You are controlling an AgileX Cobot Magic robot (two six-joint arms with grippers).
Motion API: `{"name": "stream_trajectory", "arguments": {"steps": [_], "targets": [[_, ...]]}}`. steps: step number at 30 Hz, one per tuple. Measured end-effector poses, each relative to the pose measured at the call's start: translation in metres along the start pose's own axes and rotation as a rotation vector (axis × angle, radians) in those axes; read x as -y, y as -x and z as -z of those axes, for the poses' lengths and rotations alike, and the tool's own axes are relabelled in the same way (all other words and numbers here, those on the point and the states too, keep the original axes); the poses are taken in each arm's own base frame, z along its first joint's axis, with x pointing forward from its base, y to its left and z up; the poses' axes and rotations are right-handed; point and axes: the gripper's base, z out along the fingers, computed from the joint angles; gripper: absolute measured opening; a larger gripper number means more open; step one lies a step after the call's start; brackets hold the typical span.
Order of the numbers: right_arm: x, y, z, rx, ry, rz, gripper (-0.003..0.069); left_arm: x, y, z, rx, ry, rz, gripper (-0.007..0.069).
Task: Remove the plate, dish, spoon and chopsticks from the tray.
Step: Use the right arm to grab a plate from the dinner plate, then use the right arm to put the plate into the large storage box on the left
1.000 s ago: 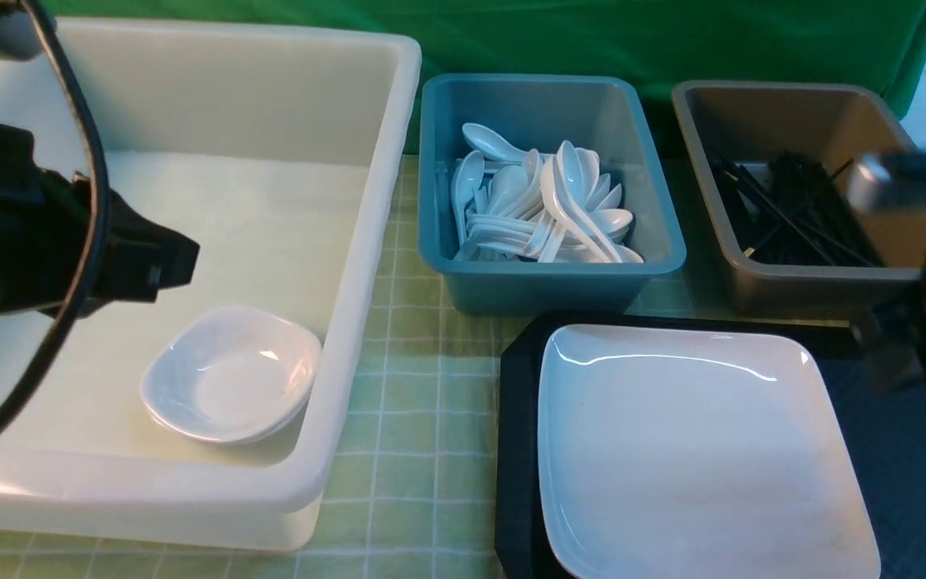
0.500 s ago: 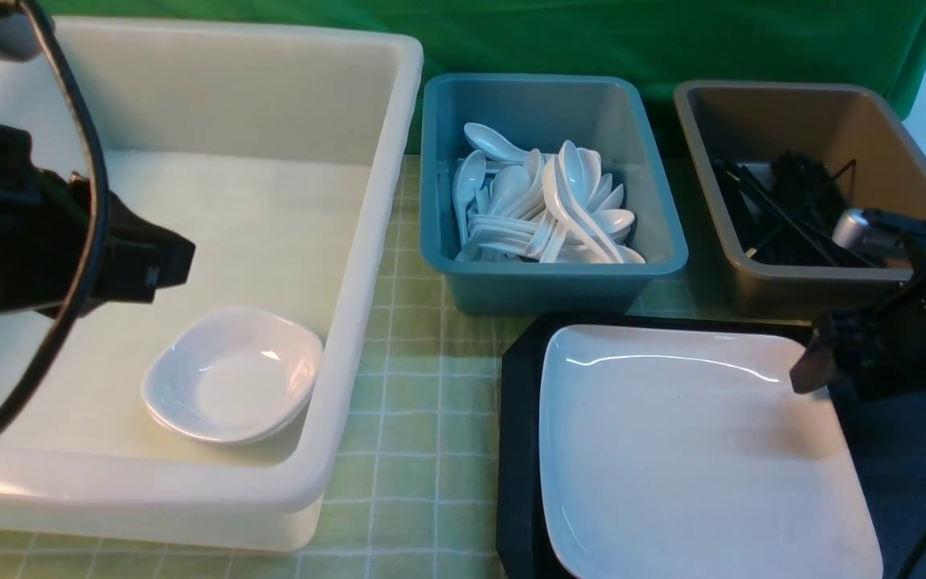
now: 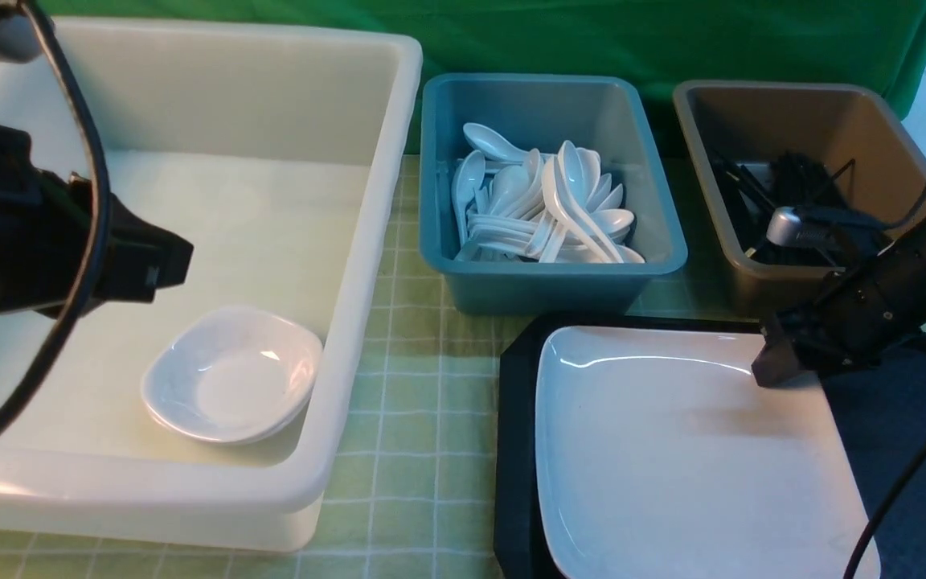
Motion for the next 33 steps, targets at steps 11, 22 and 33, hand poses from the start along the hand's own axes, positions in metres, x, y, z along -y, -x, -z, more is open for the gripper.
{"name": "stream_trajectory", "arguments": {"steps": [11, 22, 33], "targets": [[-0.027, -0.006, 0.053, 0.007, 0.056, 0.092, 0.0116, 0.032, 0.0, -0.037, -0.085, -0.188, -0.097, -0.0018], [-0.072, -0.022, 0.174, 0.304, 0.023, 0.224, 0.0021, 0.042, 0.007, -0.06, -0.058, -0.149, -0.113, -0.0018], [-0.098, -0.012, 0.251, 0.49, 0.021, 0.278, 0.0022, 0.009, 0.021, -0.046, -0.063, 0.098, -0.051, -0.0017]]}}
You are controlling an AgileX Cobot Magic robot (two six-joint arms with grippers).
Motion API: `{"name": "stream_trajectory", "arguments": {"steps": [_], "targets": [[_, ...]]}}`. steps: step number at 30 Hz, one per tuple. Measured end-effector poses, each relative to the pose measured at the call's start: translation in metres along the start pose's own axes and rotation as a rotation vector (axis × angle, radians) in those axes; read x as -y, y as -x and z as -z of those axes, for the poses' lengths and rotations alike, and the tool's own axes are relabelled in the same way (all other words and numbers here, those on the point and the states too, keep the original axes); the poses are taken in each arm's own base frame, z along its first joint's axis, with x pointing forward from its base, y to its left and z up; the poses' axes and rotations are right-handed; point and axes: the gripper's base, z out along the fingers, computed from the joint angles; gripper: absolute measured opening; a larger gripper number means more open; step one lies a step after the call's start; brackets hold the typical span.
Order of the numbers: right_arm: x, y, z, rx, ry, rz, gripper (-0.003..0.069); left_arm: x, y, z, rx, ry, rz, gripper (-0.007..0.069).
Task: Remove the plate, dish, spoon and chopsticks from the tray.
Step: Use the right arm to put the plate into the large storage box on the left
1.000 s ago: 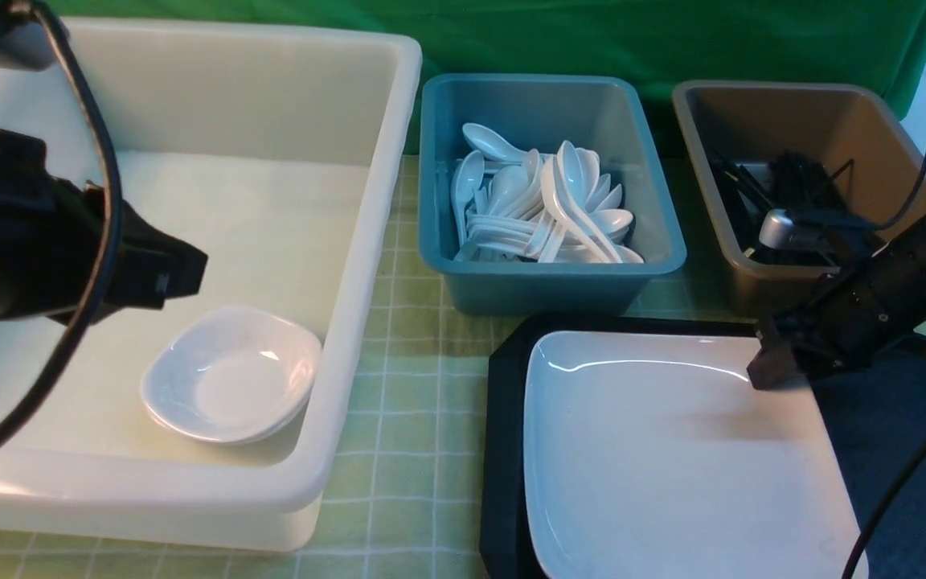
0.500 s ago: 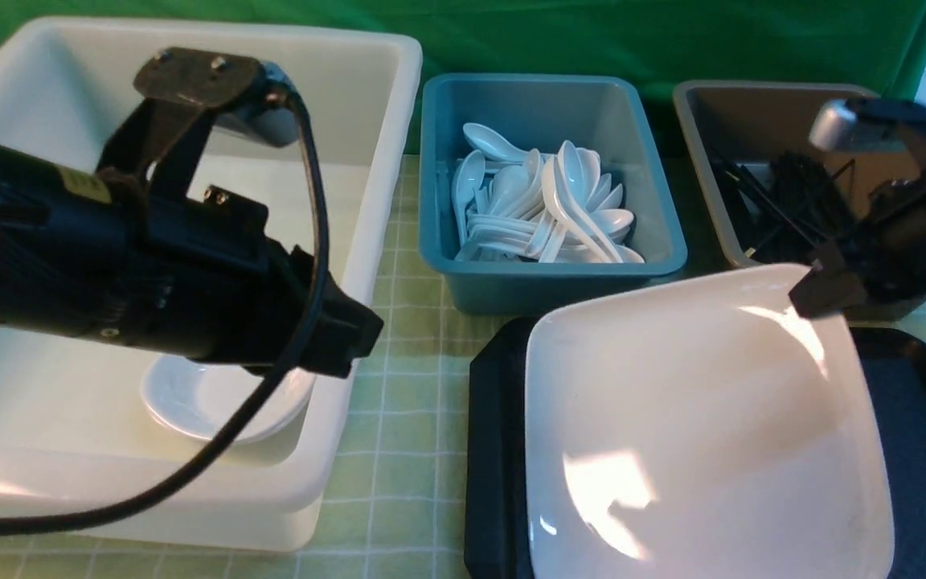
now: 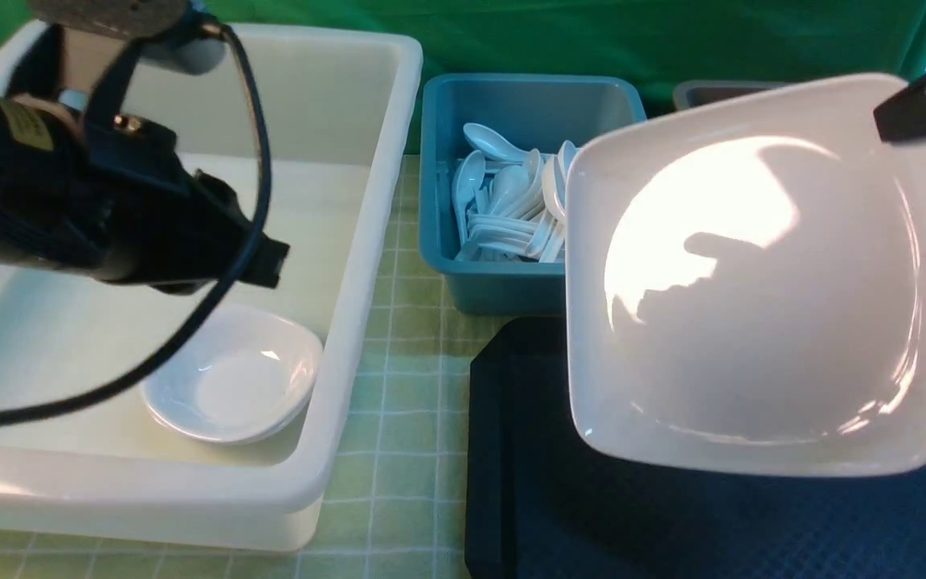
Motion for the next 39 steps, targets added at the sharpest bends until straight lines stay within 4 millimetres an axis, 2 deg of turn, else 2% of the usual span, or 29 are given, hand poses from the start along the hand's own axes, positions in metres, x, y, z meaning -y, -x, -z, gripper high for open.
{"name": "stream_trajectory", "arguments": {"steps": [5, 9, 13, 15, 16, 20, 22, 23, 24, 25, 27, 28, 30, 31, 32, 34, 39], "targets": [[-0.014, 0.034, 0.016, 0.169, 0.095, -0.029, 0.0022, -0.048, -0.003, 0.007, 0.01, 0.144, 0.162, -0.0017], [-0.03, 0.067, 0.008, 0.272, 0.188, -0.024, 0.0022, -0.082, -0.009, 0.017, 0.042, 0.203, 0.309, -0.0017], [-0.056, 0.098, -0.022, 0.337, 0.282, 0.005, 0.0022, -0.099, -0.013, 0.024, 0.072, 0.202, 0.396, -0.0017], [-0.076, 0.113, -0.051, 0.369, 0.329, 0.02, 0.0022, -0.105, -0.015, 0.027, 0.074, 0.196, 0.429, -0.0017], [-0.083, 0.119, -0.059, 0.391, 0.344, 0.025, 0.0022, -0.105, -0.016, 0.027, 0.072, 0.19, 0.437, -0.0017], [-0.116, 0.134, -0.11, 0.448, 0.402, 0.019, 0.0022, -0.104, -0.018, 0.028, 0.051, 0.167, 0.449, -0.0017], [-0.133, 0.135, -0.145, 0.464, 0.423, 0.018, 0.0022, -0.103, -0.019, 0.028, 0.034, 0.158, 0.453, -0.0017], [-0.138, 0.136, -0.151, 0.477, 0.429, 0.02, 0.0022, -0.103, -0.02, 0.028, 0.027, 0.156, 0.459, -0.0017], [-0.146, 0.134, -0.173, 0.485, 0.435, 0.015, 0.0022, -0.104, -0.021, 0.029, 0.02, 0.157, 0.475, -0.0017], [-0.148, 0.135, -0.174, 0.492, 0.437, 0.015, 0.0022, -0.103, -0.021, 0.03, 0.018, 0.158, 0.479, -0.0017], [-0.16, 0.129, -0.209, 0.512, 0.44, -0.006, 0.0022, -0.105, -0.024, 0.037, 0.029, 0.179, 0.508, -0.0017], [-0.162, 0.129, -0.213, 0.521, 0.44, -0.011, 0.0022, -0.107, -0.024, 0.04, 0.035, 0.189, 0.514, -0.0017], [-0.167, 0.121, -0.238, 0.523, 0.43, -0.026, 0.0022, -0.107, -0.025, 0.049, 0.063, 0.213, 0.521, -0.0017], [-0.167, 0.12, -0.24, 0.527, 0.427, -0.028, 0.0022, -0.108, -0.026, 0.052, 0.069, 0.22, 0.523, -0.0017], [-0.171, 0.114, -0.253, 0.529, 0.418, -0.029, 0.0022, -0.108, -0.026, 0.059, 0.089, 0.239, 0.524, -0.0017], [-0.175, 0.11, -0.264, 0.537, 0.407, -0.023, 0.0022, -0.108, -0.028, 0.064, 0.101, 0.259, 0.522, -0.0017], [-0.187, 0.1, -0.282, 0.559, 0.388, -0.001, 0.0022, -0.107, -0.029, 0.072, 0.112, 0.29, 0.505, -0.0017]]}}
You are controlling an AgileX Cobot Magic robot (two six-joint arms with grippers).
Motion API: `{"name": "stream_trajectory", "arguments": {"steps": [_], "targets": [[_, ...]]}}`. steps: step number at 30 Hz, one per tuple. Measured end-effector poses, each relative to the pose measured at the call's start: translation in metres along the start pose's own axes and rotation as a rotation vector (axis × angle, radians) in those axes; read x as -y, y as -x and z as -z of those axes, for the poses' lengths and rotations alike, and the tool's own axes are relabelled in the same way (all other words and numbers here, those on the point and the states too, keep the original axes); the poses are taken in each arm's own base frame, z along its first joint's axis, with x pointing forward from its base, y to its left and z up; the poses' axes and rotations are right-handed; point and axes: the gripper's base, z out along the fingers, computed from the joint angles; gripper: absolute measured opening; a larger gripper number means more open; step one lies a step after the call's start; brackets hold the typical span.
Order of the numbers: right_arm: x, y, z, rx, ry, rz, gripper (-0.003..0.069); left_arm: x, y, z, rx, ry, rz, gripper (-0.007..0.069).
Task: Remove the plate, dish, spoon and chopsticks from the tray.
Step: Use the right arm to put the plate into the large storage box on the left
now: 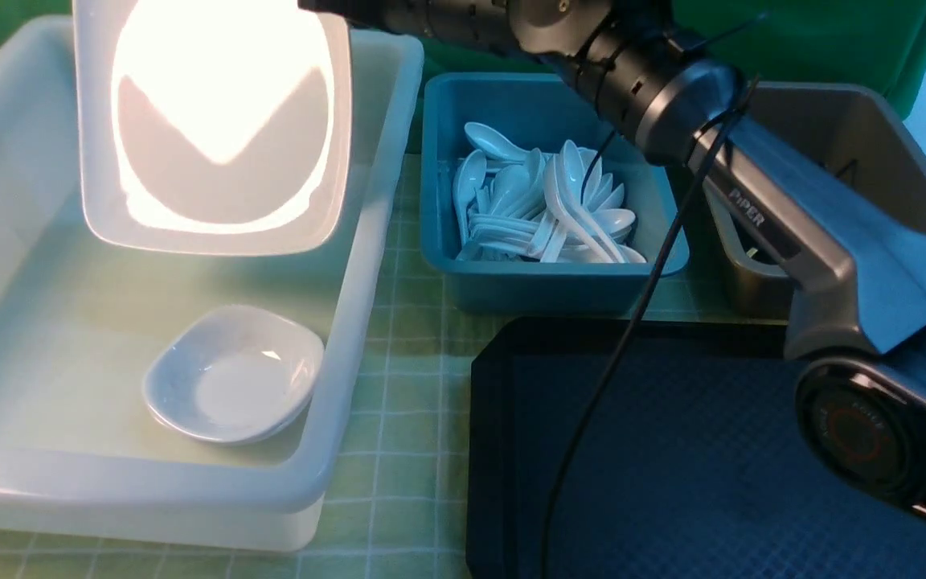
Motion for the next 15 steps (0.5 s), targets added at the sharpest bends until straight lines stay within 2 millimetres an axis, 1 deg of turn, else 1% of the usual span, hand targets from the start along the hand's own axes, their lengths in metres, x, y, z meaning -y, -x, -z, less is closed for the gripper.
{"name": "stream_trajectory", "arguments": {"steps": [7, 15], "targets": [[-0.006, -0.017, -0.01, -0.001, -0.001, 0.083, 0.0022, 0.0, 0.0, 0.0, -0.001, 0.002, -0.002, -0.0017], [-0.005, -0.046, -0.022, -0.045, -0.009, 0.134, 0.0025, 0.0, 0.0, 0.0, -0.001, 0.002, -0.002, -0.0017]]}}
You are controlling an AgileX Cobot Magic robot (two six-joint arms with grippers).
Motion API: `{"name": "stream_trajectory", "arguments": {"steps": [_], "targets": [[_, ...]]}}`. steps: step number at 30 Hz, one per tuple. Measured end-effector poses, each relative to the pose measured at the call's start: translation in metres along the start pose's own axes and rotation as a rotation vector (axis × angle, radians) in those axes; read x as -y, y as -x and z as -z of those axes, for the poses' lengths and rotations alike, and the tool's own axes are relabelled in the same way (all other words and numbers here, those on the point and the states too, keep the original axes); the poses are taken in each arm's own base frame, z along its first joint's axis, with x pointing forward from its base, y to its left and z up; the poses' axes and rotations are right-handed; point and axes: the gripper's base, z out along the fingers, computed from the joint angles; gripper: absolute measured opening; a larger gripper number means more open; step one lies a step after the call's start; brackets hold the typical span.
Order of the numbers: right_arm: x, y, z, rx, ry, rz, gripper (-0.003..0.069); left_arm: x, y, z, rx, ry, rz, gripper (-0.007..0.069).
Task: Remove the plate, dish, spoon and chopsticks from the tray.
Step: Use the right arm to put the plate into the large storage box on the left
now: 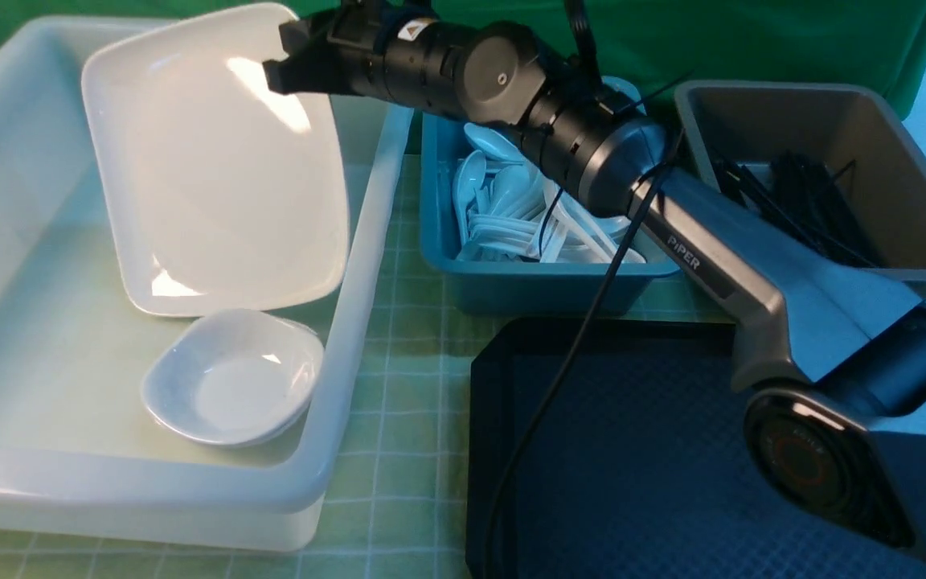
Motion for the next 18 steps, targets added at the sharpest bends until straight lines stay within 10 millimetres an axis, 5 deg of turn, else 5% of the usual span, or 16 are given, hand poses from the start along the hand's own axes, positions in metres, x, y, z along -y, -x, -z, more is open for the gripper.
{"name": "stream_trajectory", "arguments": {"steps": [9, 18], "targets": [[0.0022, -0.0012, -0.0014, 0.02, -0.017, 0.005, 0.0079, 0.0, 0.0, 0.0, 0.0, 0.0, 0.0, -0.0017], [0.002, 0.002, 0.0006, 0.013, -0.014, 0.025, 0.0447, 0.0, 0.0001, 0.0, 0.001, 0.0, 0.0, -0.0017]]}}
